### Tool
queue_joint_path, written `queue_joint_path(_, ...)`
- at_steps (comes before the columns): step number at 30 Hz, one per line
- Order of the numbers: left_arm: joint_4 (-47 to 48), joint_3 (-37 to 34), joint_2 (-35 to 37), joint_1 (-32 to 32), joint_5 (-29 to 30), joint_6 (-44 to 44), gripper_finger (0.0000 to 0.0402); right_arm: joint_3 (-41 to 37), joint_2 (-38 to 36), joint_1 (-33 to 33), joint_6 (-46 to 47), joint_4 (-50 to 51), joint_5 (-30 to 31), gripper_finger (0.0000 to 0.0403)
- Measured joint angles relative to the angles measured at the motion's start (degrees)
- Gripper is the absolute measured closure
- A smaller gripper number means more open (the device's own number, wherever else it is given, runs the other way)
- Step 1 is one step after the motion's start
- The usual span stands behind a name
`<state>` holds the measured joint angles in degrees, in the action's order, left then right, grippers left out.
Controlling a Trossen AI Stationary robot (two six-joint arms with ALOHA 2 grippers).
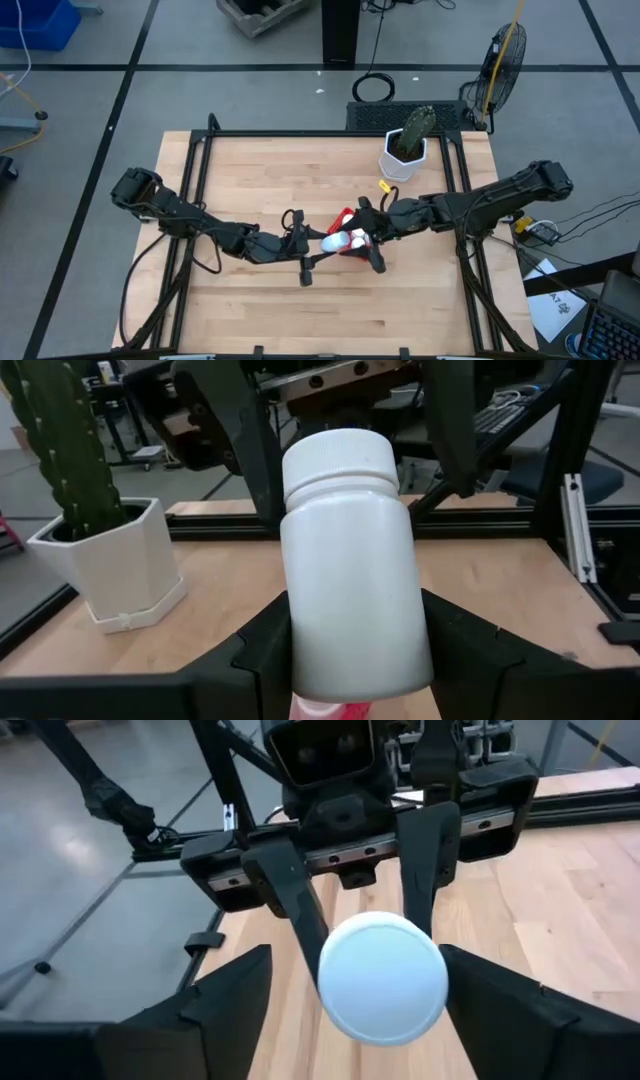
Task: Pick and place pill bottles into a basket
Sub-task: Put the white pill bottle into the red bin
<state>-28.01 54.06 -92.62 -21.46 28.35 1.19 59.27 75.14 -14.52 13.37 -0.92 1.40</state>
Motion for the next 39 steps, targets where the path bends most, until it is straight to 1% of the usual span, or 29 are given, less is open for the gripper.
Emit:
queue_joint_path(3, -0.22, 0.0, 0.01, -0.06, -0.1, 0.27, 0.0221, 0.02, 0.38, 0.23, 0.66, -0.6, 0.01, 0.0148)
queue_joint_path(6, -0.13, 0.0, 0.02, -0.03, -0.1, 0.5, 0.0216, 0.02, 0.46, 0.35, 0.63, -0.49, 0.03, 0.0176)
queue_joint_path(11, -0.01, 0.0, 0.02, -0.03, -0.24, 1.0, 0.0224, 0.02, 0.42, 0.37, -0.57, -0.18, 0.45, 0.0255)
queue_joint_path(13, 0.03, 0.0, 0.02, 0.01, -0.55, 1.06, 0.0222, 0.02, 0.37, 0.37, -0.94, -0.1, 0.45, 0.0257)
queue_joint_path(14, 0.19, 0.0, 0.02, 0.01, -0.6, 1.31, 0.0215, 0.02, 0.37, 0.37, -0.94, 0.03, 0.43, 0.0257)
queue_joint_path(16, 1.27, 0.02, 0.02, 0.03, -0.97, 1.78, 0.0188, 0.02, 0.17, 0.35, -0.96, 0.96, 0.3, 0.0257)
queue_joint_path(18, 3.04, 0.04, 0.02, 0.01, 0.16, 2.74, 0.0153, 0.04, -0.51, 0.35, -0.99, 3.6, 0.39, 0.0257)
queue_joint_path(22, 6.4, 0.04, 0.02, 0.07, 0.97, 2.85, 0.0092, 0.13, -1.22, 0.22, -1.01, 9.69, 3.37, 0.0257)
queue_joint_path(25, 9.23, 0.04, 0.02, 0.06, 1.33, 2.08, 0.0058, 0.11, -1.28, 0.68, -0.85, 13.24, 6.07, 0.0257)
queue_joint_path(27, 11.03, 0.04, 0.02, 0.08, 1.64, 2.74, 0.0041, 0.11, -1.3, 1.58, -0.48, 15.71, 6.28, 0.0257)
queue_joint_path(30, 13.35, 0.04, 0.02, 0.08, 1.67, 4.05, 0.0022, 0.11, -0.59, 3.12, -0.86, 17.9, 6.53, 0.0257)
queue_joint_path(33, 15.22, 0.02, 0.02, 0.08, 1.7, 5.8, 0.0012, 0.11, 0.47, 4.79, -2.12, 19.56, 5.93, 0.0257)
queue_joint_path(39, 17.67, 0.02, 0.07, 0.08, 1.74, 6.76, 0.0016, 0.11, 3.78, 6.93, -5.25, 22.13, 5.87, 0.0257)
